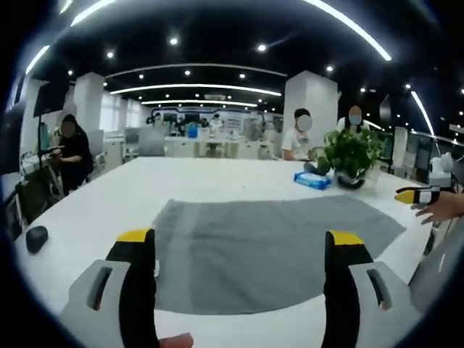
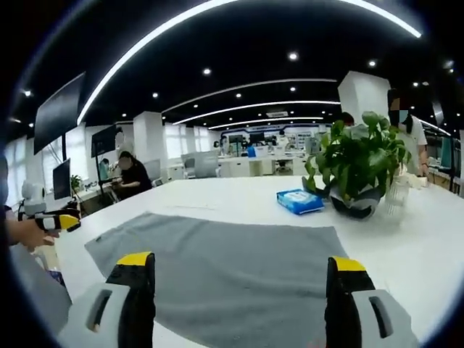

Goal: Open the folded towel by lifting each exposed corner and separating the folded layers until the towel lies flat within the target outline without major curled edges

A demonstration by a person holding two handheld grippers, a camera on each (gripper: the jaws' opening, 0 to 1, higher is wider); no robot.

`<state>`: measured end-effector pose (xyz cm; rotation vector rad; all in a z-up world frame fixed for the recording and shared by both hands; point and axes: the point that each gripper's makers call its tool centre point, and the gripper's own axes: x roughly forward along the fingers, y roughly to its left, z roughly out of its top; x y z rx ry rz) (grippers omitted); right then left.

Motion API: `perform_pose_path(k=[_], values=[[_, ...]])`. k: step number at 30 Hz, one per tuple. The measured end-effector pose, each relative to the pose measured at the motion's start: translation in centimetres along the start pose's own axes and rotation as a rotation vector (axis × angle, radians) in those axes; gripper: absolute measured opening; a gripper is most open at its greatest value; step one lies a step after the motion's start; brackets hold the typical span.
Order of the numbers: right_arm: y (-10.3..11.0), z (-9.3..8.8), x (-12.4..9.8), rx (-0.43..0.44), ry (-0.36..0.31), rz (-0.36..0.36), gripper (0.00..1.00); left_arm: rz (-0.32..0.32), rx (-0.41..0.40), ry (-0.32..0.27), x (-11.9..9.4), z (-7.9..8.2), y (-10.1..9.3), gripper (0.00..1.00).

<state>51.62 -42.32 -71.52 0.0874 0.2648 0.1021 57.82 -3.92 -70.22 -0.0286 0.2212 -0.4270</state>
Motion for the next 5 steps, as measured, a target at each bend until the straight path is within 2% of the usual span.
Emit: perform_pose_path(k=[5], values=[[-0.14,0.29,-0.16,-0.007,-0.009,-0.010,1.00,-0.021,0.017,0.006,0.21,-0.09,-0.72,0.97]])
